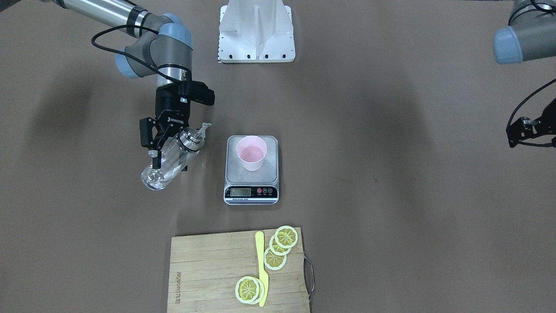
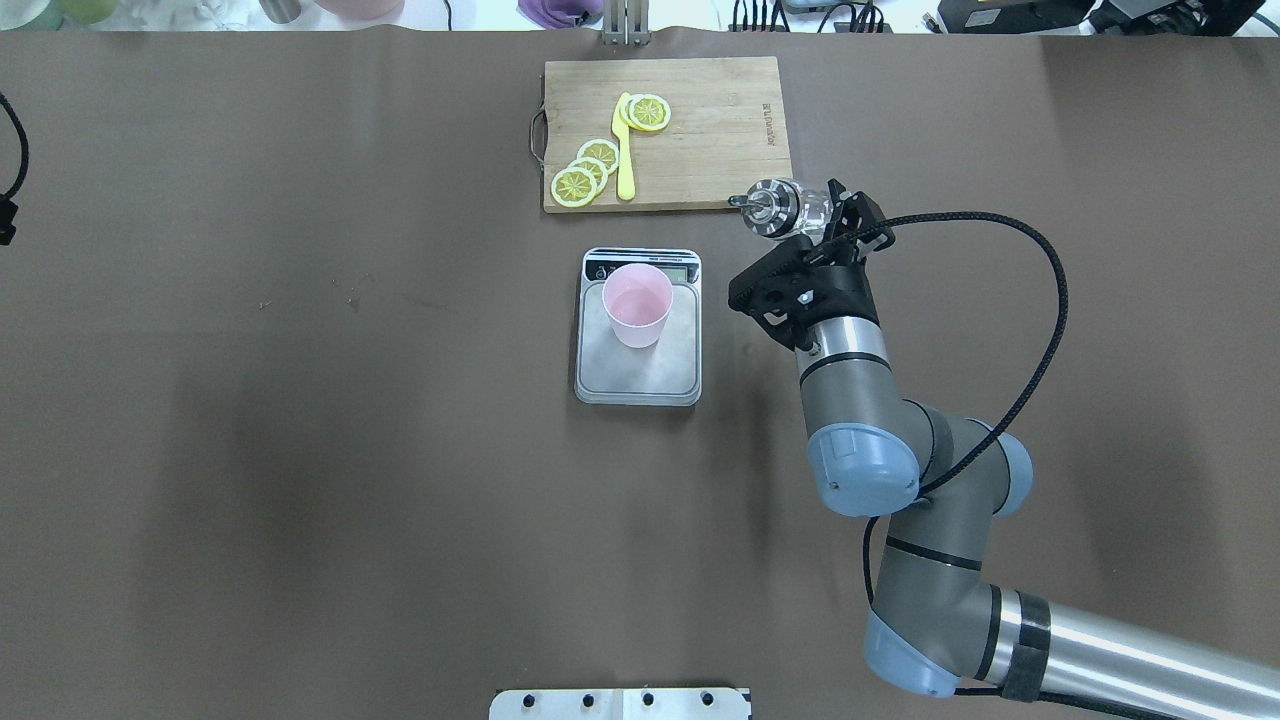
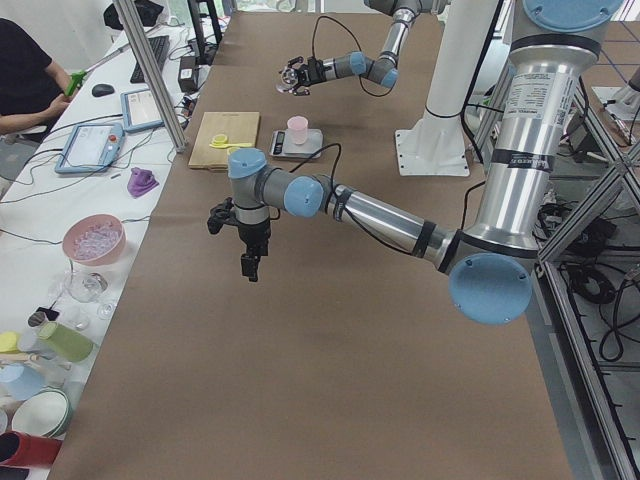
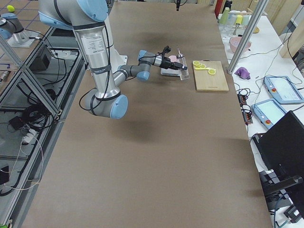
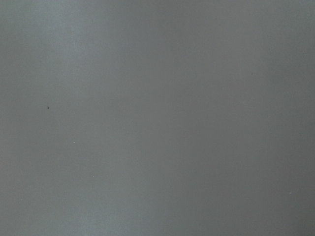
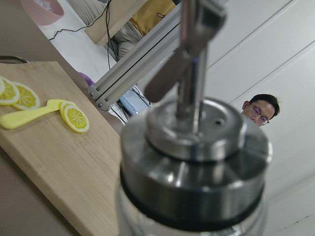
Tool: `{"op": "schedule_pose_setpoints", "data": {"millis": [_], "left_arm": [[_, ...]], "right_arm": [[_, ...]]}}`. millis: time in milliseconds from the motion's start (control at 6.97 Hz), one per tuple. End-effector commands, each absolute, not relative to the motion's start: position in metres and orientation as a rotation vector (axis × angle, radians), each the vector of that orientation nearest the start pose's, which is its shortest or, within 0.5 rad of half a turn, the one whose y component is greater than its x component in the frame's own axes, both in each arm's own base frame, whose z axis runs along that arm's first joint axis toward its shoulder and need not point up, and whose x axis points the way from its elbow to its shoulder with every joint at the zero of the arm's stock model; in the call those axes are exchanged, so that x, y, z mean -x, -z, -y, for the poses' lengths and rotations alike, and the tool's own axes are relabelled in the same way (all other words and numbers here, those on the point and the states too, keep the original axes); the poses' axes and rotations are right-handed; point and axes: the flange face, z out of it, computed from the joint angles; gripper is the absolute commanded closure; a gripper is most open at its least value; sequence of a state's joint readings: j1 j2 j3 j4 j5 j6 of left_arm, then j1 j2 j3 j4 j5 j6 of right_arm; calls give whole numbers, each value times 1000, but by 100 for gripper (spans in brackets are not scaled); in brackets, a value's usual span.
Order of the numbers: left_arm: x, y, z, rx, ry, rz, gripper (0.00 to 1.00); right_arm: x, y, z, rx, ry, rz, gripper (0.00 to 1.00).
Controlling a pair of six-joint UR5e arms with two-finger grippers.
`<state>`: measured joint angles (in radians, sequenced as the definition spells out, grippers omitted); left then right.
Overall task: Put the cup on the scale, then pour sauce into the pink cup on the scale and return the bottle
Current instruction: 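Tilt the bottle upright and carry it back with the right gripper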
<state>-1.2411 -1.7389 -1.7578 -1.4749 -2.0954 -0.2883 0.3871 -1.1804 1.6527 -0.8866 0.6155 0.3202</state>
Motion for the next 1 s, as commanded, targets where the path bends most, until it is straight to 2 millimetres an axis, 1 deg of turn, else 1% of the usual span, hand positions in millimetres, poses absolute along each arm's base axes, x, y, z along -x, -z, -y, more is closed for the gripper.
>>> {"op": "schedule_pose_setpoints", "data": {"millis": [0, 143, 287, 430, 574, 717, 861], "left_arm": [[-102, -501, 554, -87, -107, -576, 1], [-102, -499, 555, -90, -105, -575, 1], [-102, -495, 555, -99, -103, -575, 1], [-101, -488, 554, -110, -105, -579, 1], [-101, -484, 553, -119, -107, -580, 1], [-100, -484, 552, -119, -107, -580, 1], [-100, -484, 552, -119, -107, -578, 1]], "right_arm": [[443, -324, 427, -1287, 93, 238, 89], [417, -338, 426, -1253, 69, 286, 89], [405, -347, 430, -1201, -6, 376, 89], [395, -356, 436, -1162, -69, 425, 89], [384, -372, 441, -1117, -84, 447, 89], [366, -405, 433, -1085, -140, 520, 89], [347, -426, 429, -1094, -160, 583, 89]]}}
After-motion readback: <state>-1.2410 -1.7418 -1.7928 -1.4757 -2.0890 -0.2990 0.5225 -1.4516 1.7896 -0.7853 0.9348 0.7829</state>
